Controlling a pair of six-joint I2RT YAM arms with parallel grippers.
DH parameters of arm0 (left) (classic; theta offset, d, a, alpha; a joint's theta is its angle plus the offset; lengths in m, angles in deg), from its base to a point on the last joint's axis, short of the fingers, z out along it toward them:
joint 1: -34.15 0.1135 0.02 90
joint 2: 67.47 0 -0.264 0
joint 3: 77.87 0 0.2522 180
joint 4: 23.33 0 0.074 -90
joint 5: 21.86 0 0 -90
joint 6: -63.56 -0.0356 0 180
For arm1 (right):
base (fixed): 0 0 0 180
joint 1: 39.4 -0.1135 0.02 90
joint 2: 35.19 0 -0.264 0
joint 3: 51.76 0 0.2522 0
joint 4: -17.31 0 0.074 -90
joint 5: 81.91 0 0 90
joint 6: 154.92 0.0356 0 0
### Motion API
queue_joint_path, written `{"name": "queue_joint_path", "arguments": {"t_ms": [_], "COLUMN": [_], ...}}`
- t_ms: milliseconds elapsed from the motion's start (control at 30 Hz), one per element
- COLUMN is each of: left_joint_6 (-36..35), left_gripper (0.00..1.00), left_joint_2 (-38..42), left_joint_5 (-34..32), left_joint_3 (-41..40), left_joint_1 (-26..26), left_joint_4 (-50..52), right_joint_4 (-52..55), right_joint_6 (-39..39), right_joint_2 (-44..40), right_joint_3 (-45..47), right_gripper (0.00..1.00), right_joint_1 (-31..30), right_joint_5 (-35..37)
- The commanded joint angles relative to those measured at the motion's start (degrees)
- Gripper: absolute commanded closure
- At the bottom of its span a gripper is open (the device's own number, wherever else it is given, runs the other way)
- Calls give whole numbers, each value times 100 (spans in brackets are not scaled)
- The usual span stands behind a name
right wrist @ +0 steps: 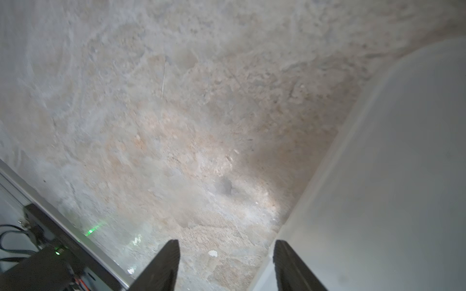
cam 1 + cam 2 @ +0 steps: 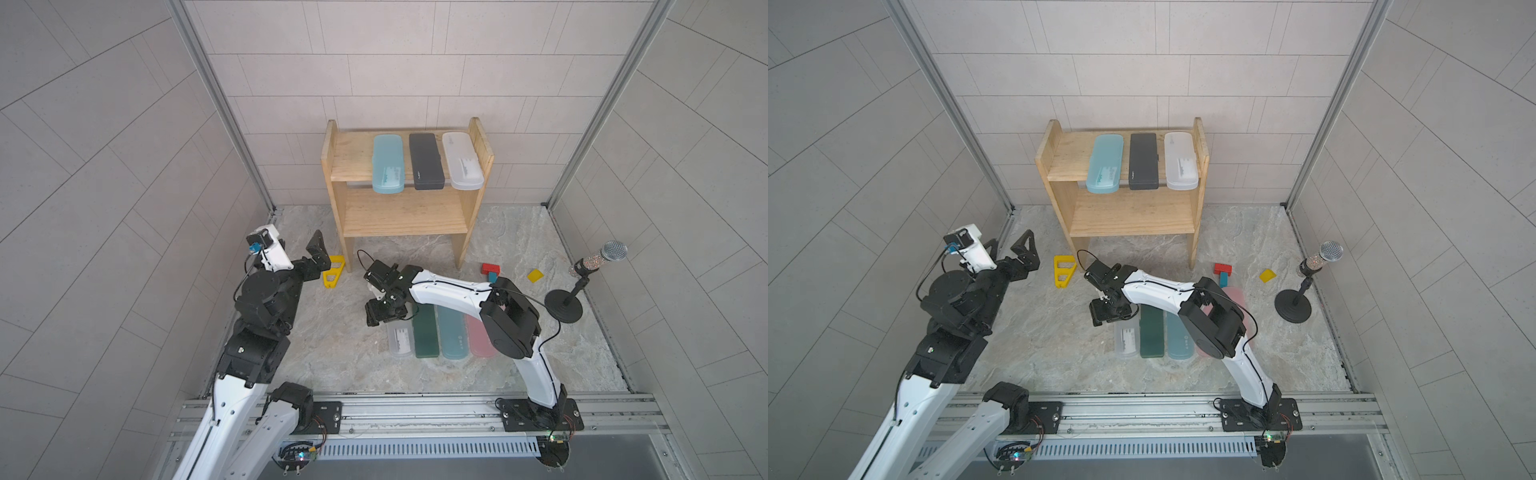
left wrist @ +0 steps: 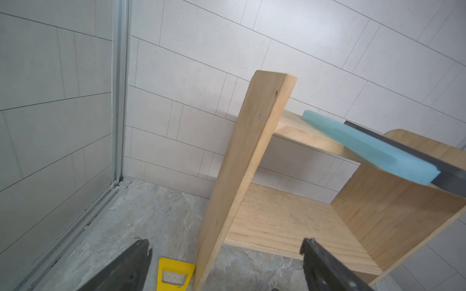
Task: Remove the pencil cases from the shelf
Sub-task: Place the pencil case at the center of the board, then pick up the pencil case from the shelf.
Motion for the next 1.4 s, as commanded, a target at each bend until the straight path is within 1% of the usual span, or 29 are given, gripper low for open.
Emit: {"name": "queue_joint_path", "arguments": {"t_ms": [0,67,133,200,267,333,433,500,567,667,800,900,1033,1200,1367], "left_joint_6": [265,632,1247,1886,2648,3200,3686,4104,4427,4678,4628,4625,4718,5106,5071], "left_gripper": [0,0,0,0,0,0,0,0,0,0,0,0,0,0,0], "left_joint_2": [-403,-798,-1078,-1228,-1351,-1519,-1916,-2122,-2260,-2406,-2688,-2788,-2975,-3061,-3063], "left_joint_5": [539,931,1430,1837,1875,1847,2140,2367,2500,2494,2846,2942,3158,3220,3258], "left_joint_3": [557,868,1150,1226,1212,1275,1553,1608,1577,1532,1542,1524,1665,1595,1676], "left_joint_1": [22,15,20,21,18,22,22,21,16,23,21,19,1,-44,-138], "left_joint_4": [-363,-566,-885,-1437,-1824,-1866,-1618,-1751,-2040,-2203,-2250,-2316,-2314,-2487,-2431], "right_joint_4": [-318,-507,-549,-558,-639,-755,-1260,-1406,-1326,-1122,-1014,-925,-756,-684,-553], "right_joint_6": [-26,-48,-135,-173,-120,-22,131,151,109,80,90,71,-37,-94,-173], "right_joint_2": [-609,-994,-1348,-1697,-2101,-2545,-3290,-3732,-4072,-4487,-4859,-5065,-5199,-5315,-5412], "right_joint_3": [137,277,383,547,850,1251,2014,2368,2549,2757,3060,3177,3190,3224,3260], "right_gripper": [29,24,23,22,18,17,17,16,15,12,10,10,10,10,10], "right_joint_1": [19,17,50,114,263,438,719,836,921,1016,1212,1311,1419,1482,1497], "right_joint_5": [54,156,298,377,390,357,76,11,-2,103,16,68,116,96,85]}}
